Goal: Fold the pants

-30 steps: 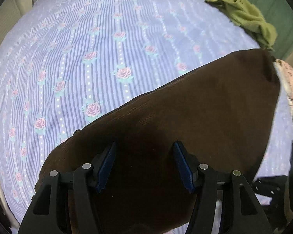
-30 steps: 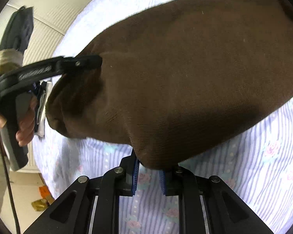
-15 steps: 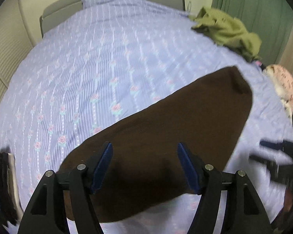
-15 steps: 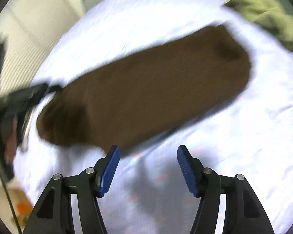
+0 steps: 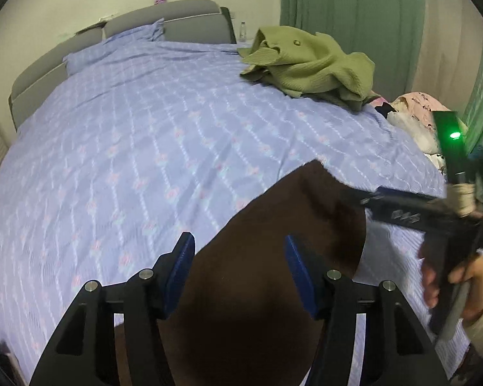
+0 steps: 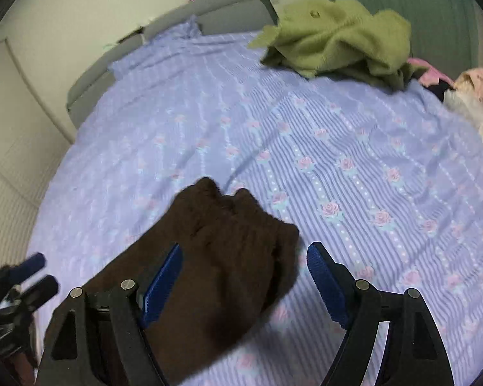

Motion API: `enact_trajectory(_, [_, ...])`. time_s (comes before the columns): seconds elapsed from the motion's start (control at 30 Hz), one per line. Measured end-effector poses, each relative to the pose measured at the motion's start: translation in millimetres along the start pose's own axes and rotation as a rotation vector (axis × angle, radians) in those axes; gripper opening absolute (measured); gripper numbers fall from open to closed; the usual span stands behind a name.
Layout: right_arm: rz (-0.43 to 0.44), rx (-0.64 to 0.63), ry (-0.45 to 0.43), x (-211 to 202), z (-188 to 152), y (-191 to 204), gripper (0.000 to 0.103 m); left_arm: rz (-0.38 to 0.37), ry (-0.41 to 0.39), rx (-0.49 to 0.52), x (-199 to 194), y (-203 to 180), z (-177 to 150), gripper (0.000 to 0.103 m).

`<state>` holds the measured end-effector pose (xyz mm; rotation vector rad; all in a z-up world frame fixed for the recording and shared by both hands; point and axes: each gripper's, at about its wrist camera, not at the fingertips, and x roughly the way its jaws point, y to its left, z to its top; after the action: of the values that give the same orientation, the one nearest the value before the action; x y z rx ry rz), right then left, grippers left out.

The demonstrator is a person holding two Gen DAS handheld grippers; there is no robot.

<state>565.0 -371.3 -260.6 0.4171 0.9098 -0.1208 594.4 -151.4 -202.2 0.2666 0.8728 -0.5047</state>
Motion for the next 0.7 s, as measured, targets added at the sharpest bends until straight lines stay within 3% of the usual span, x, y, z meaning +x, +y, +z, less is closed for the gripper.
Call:
enact_trajectory(0.1, [0.019, -0.043, 0.004, 10.8, 3.6, 9.0, 0.081, -0.006, 0.025, -0.001, 6.3, -6.8, -2.5, 0.058])
enact_trajectory(0.17, [0.022, -0.174, -0.042, 8.9, 12.2, 24.3, 0.081, -0.011, 0.042, -0.006, 6.5, -8.9, -8.5, 0.058])
enact_trajectory(0.23, [0.025, -0.328, -0.055, 15.0, 20.9, 38.0, 0.090, -0.015, 0.059, -0.022, 6.5, -10.4, -15.0, 0.058])
enact_trajectory(0.33, [0.018, -0.447, 0.019, 40.6, 35.6, 41.6, 0.090, -0.018, 0.081, -0.057, 5.8, -10.1, -24.9, 0.058])
enact_trajectory(0.5, [0.023, -0.393, 0.138, 71.9, 45.0, 1.6, 0.087, 0.002, 0.099, -0.081, 8.4, -7.4, -32.0, 0.057])
enact_trajectory(0.57, [0.071, -0.323, 0.187, 83.8, 46.7, -13.4, 0.086, 0.022, 0.102, -0.079, 11.0, -6.1, -32.7, 0.057])
enact_trajectory(0.7, [0.110, -0.273, 0.274, 108.4, 36.6, -24.0, 0.077, 0.057, 0.122, -0.100, 17.2, 0.8, -34.0, 0.057])
